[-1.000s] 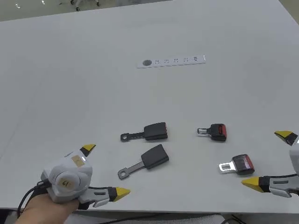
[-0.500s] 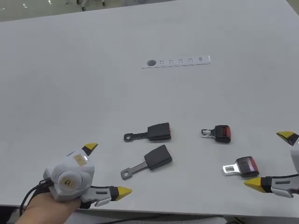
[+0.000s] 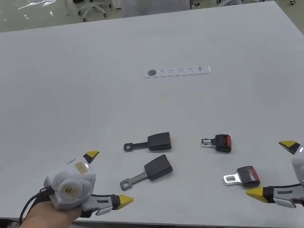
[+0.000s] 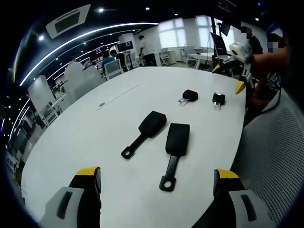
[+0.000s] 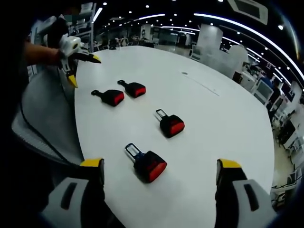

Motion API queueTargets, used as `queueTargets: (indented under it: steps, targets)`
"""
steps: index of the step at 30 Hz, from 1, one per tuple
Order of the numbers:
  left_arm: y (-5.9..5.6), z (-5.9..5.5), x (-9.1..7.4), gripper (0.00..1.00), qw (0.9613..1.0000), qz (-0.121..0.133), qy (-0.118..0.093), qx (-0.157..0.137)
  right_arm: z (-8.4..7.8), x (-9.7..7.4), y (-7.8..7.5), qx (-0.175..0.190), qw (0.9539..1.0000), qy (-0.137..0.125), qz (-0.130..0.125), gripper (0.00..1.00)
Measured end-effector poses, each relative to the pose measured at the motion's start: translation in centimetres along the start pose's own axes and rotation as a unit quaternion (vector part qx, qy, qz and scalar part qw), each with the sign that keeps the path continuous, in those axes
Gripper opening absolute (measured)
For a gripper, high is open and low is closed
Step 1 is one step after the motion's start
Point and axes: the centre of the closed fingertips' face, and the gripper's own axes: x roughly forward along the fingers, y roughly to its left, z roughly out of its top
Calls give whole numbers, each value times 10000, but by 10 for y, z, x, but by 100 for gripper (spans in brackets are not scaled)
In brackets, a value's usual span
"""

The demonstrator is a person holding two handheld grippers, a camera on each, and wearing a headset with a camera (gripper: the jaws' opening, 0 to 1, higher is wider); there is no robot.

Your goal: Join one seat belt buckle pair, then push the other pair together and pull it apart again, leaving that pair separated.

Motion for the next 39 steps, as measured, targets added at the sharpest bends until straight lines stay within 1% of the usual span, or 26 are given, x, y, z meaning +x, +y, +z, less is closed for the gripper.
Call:
queueTargets:
  steps: [2,7,11,14,16,18,20,21,25,28,32,33,34,35,37,39]
  targets:
    - [-1,2,1,100,10000,-40,-29,6,2,-1,1,-10,10000,-11,5,100]
    - [-2,2,6,99,10000,-95,-25,-3,4,0,1,-35,10000,-26,0,100]
    - [-5,4,6,99,9998,-172,-39,47,8,0,1,-73,10000,-63,-2,100]
    - [-5,6,5,99,9998,-175,-64,45,10,1,0,-79,9999,-72,3,100]
    - [-5,5,5,97,9998,-198,-57,16,10,2,0,-84,9999,-65,-6,100]
    - [-4,4,4,96,9998,-193,-46,9,10,2,-1,-32,10000,-44,-29,100]
    - [-4,3,4,97,9998,-195,-40,-28,9,2,0,7,10000,-36,21,98]
    - [-3,3,3,97,9998,-179,-36,-32,9,1,0,37,10000,-34,4,98]
    - [-2,3,3,97,9998,-153,-53,-88,10,1,-1,23,10000,-58,-8,98]
    - [-2,3,4,97,9998,-155,-27,-85,12,2,0,-67,10000,-59,38,97]
    - [-1,6,4,96,9999,-135,-39,-48,18,2,1,-206,9997,-84,86,94]
    - [0,5,4,96,9999,-132,-13,54,20,3,1,-240,9996,-79,94,94]
    - [1,2,4,96,9995,-138,132,263,21,3,1,-277,9995,-78,103,94]
    - [0,1,5,96,9995,-132,166,242,21,4,1,-319,9994,-48,105,94]
    - [1,-1,8,98,9996,-135,147,211,21,4,-2,-324,9995,-15,56,96]
    - [0,-1,9,98,9996,-166,168,157,21,4,-2,-346,9994,-7,89,94]
